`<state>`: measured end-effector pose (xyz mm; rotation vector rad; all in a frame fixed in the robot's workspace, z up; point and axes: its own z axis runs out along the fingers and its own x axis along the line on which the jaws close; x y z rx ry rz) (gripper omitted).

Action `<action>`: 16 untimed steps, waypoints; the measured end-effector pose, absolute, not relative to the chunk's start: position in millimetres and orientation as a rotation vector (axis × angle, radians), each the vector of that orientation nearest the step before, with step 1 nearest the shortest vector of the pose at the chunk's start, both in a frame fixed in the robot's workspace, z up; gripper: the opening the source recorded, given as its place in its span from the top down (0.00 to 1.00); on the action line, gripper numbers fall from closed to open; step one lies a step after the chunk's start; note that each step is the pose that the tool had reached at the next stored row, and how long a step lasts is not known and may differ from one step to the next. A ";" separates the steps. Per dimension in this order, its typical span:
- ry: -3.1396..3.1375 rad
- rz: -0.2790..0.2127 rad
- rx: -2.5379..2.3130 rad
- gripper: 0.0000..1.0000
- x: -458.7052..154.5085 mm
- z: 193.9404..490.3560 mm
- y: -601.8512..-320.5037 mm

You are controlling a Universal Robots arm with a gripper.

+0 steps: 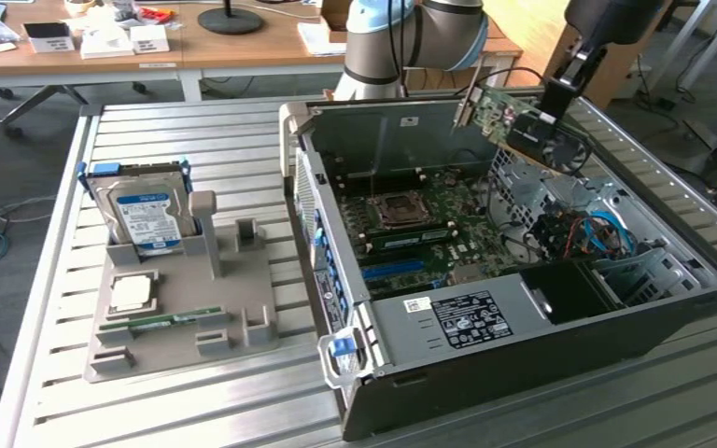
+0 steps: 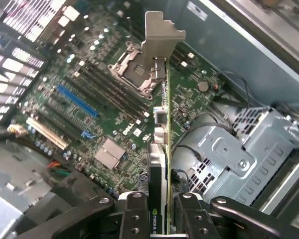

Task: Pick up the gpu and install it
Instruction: 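Insert the gpu into the slot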

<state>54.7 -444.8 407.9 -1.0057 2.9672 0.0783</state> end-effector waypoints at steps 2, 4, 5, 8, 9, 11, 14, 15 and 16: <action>2.955 0.078 -1.044 0.73 54.7 407.9 -444.9; 2.954 0.078 -1.046 0.73 54.7 407.8 -444.9; 2.954 0.079 -1.046 0.73 54.7 407.8 -444.8; 2.954 0.078 -1.046 0.73 54.7 407.8 -444.9; 2.954 0.078 -1.046 0.73 54.7 407.8 -444.9; 2.954 0.079 -1.046 0.73 54.7 407.8 -444.9; 2.954 0.079 -1.046 0.73 54.7 407.8 -444.9; 2.954 0.079 -1.046 0.73 54.7 407.8 -444.9; 2.954 0.078 -1.047 0.73 54.7 407.8 -444.9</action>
